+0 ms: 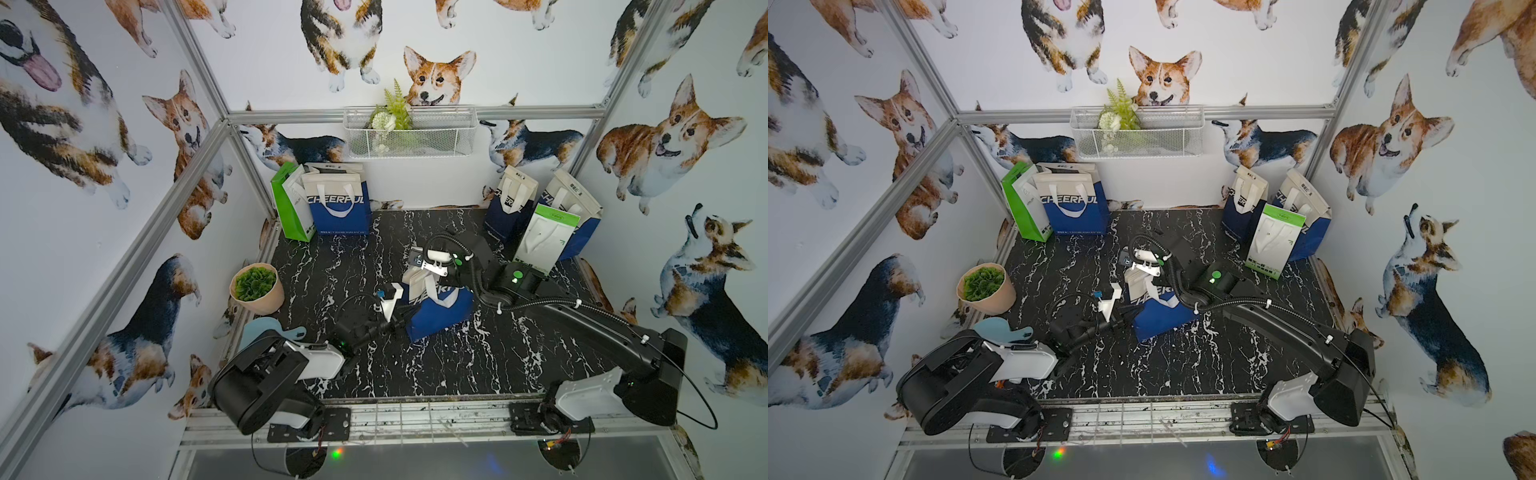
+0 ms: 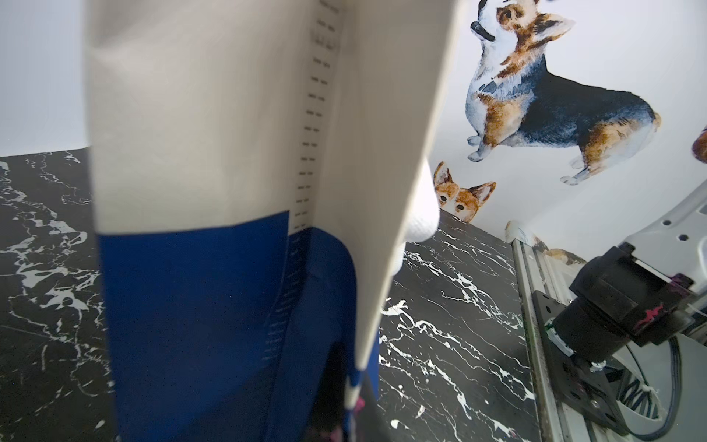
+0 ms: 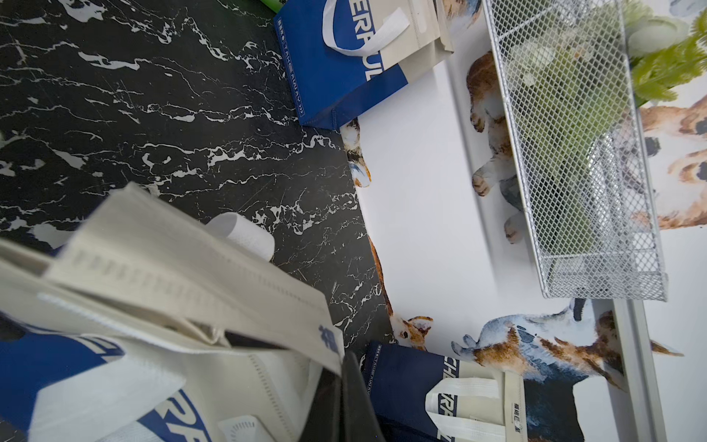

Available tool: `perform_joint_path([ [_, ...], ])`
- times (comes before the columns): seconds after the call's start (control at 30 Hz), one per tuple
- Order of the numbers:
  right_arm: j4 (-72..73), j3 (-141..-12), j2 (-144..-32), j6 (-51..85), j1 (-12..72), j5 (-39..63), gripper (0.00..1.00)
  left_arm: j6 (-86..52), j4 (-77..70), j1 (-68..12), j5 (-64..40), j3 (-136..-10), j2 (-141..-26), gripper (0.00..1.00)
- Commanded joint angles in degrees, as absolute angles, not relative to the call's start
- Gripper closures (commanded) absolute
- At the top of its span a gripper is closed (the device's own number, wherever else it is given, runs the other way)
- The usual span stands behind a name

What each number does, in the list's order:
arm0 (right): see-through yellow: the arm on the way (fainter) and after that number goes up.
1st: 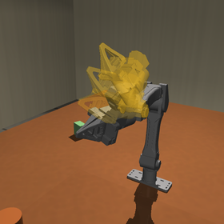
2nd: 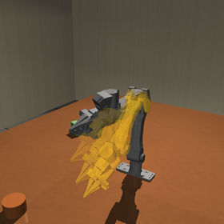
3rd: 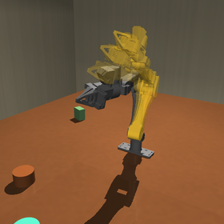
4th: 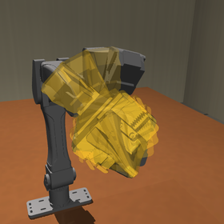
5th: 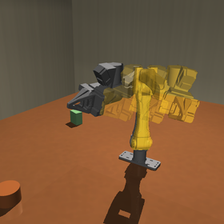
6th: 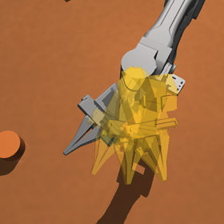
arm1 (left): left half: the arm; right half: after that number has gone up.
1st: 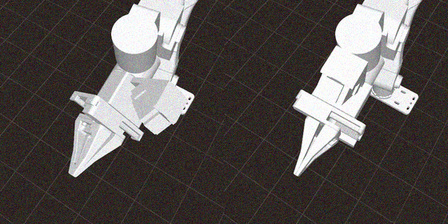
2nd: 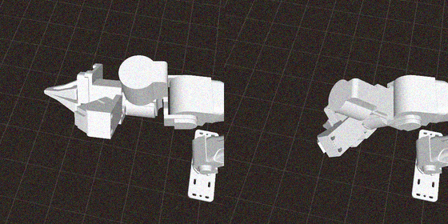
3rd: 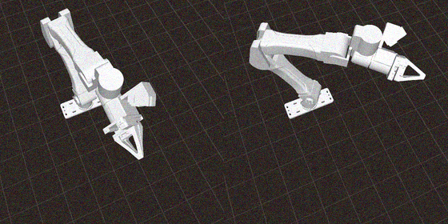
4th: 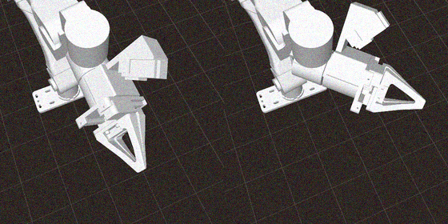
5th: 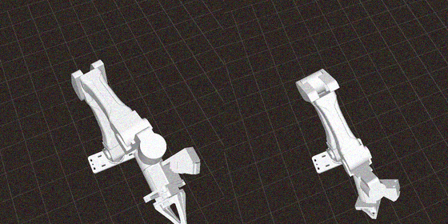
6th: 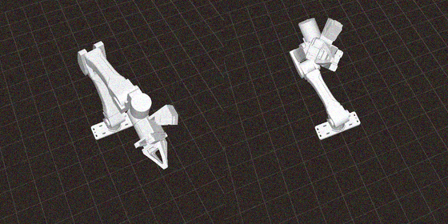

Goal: Open the takeout bag
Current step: Open the takeout bag at the center of the board.

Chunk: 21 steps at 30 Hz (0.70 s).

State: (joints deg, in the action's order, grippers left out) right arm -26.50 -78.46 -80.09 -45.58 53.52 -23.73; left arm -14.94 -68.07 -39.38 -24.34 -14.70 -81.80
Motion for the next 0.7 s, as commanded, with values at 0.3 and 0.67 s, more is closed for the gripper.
perform_joint_path([
  [0.3,-33.29,-88.08,-85.53,-50.02,50.84,-20.0,1.0,-13.8,-67.41,-39.45,-25.66,-14.83,-81.38,1.0],
  [0.67,-38.4,-96.05,-89.56,-51.78,49.45,-18.64,1.0,-13.93,-67.32,-39.43,-25.84,-14.63,-81.02,1.0],
])
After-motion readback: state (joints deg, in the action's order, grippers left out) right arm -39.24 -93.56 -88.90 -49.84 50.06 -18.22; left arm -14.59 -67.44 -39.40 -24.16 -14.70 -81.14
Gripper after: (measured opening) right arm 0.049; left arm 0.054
